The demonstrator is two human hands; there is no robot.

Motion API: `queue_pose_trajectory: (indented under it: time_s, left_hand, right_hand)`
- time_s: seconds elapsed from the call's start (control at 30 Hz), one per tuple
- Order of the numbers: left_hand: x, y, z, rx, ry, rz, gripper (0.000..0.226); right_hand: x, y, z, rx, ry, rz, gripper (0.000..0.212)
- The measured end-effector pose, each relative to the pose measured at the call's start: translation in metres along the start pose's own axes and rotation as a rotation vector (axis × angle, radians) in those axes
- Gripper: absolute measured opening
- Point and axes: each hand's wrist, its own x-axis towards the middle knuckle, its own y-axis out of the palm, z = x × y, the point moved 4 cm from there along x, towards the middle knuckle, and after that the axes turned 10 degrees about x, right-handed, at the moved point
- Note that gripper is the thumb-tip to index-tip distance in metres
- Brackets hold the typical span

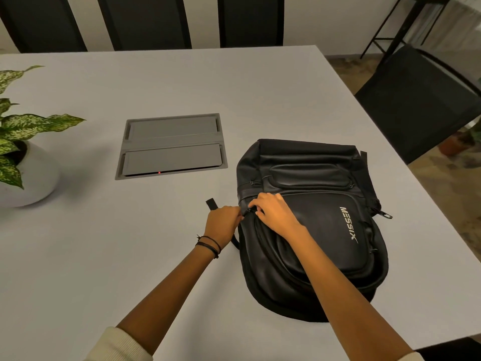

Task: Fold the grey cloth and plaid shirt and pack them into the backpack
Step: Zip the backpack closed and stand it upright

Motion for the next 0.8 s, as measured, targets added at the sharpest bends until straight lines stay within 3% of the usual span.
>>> queue_pose_trajectory:
  time_s: [0.2,0.4,0.67,0.8]
  left_hand:
    - [-0.003,-0.005,0.002,0.024,0.054,-0.017,0.035]
    - [-0.001,-0.006,0.002,-0.057,0.107,-0.009,0.033]
    - [0.008,0.006,0.015,-0.649,0.019,0.016,0.041]
    - [0.015,0.014,0.002,-0.674,0.194,0.064,0.046]
  right_hand:
    - [0.013,0.013,0.011,-0.184,-0.150,0.125,0.038]
    - [0.024,0.019,0.013,-0.379,-0.153,0.124,0.026]
    - [0.024,0.013,0.005,-0.396,-0.066,0.002,0.021]
    - [0.019,0.008,0.006,-0.322,-0.026,-0.055,0.023]
